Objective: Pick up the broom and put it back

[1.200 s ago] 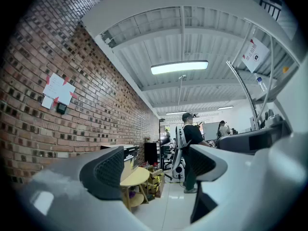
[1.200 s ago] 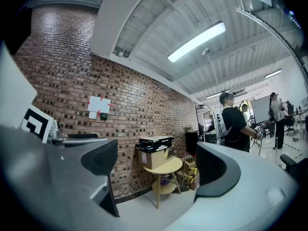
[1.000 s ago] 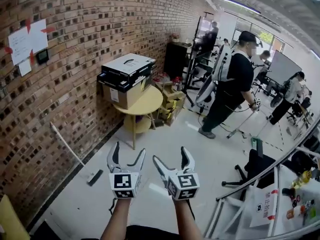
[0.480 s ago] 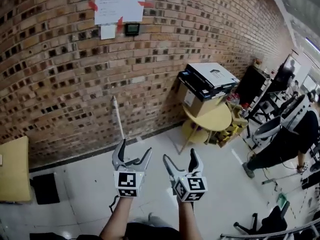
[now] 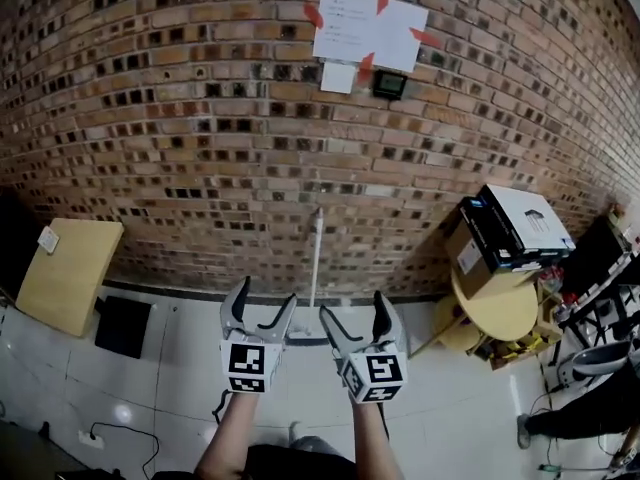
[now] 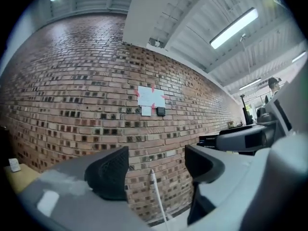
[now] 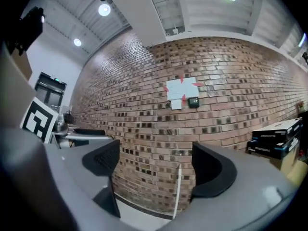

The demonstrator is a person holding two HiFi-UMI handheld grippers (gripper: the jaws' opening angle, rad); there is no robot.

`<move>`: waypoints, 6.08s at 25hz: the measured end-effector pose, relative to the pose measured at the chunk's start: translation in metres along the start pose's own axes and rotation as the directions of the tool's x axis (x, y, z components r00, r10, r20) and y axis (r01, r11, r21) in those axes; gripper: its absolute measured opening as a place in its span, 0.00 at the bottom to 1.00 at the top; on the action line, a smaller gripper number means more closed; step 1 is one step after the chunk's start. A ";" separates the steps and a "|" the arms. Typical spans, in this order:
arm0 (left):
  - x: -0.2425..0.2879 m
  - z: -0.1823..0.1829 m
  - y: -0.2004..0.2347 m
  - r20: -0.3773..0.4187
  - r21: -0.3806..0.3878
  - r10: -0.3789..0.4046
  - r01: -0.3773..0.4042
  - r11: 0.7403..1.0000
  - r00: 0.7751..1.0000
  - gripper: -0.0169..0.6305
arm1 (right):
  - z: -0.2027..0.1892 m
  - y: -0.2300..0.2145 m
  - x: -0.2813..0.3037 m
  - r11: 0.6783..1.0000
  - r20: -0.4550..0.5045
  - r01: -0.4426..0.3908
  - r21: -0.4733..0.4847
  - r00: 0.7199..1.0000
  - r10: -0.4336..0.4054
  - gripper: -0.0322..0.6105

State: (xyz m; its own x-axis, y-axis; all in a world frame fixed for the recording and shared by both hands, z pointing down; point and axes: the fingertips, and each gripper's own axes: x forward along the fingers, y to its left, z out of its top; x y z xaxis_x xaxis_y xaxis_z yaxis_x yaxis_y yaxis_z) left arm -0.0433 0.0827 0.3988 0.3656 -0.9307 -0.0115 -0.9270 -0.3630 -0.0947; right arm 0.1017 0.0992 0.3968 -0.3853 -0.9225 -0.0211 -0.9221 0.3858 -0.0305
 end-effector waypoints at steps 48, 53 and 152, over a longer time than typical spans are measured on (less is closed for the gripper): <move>0.395 -0.237 0.097 -0.387 -0.056 -0.411 0.424 0.904 0.825 0.50 | -0.304 -0.173 0.372 0.986 -0.447 0.138 0.095 0.891 -0.081 0.55; 0.414 -0.280 0.092 -0.438 -0.072 -0.411 0.424 0.903 0.800 0.47 | -0.369 -0.185 0.402 0.989 -0.521 0.111 0.097 0.852 -0.045 0.53; 0.331 -0.066 0.178 -0.093 -0.055 -0.091 0.086 0.995 0.992 0.43 | -0.092 -0.146 0.358 0.995 -0.142 0.096 -0.016 0.985 -0.097 0.21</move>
State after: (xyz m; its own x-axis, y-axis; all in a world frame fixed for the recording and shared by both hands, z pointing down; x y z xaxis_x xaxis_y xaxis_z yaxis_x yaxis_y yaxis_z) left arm -0.0925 -0.2932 0.4440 0.4393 -0.8939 0.0895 -0.8951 -0.4440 -0.0400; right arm 0.0955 -0.2879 0.4859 -0.2950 -0.9474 0.1243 -0.9553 0.2953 -0.0169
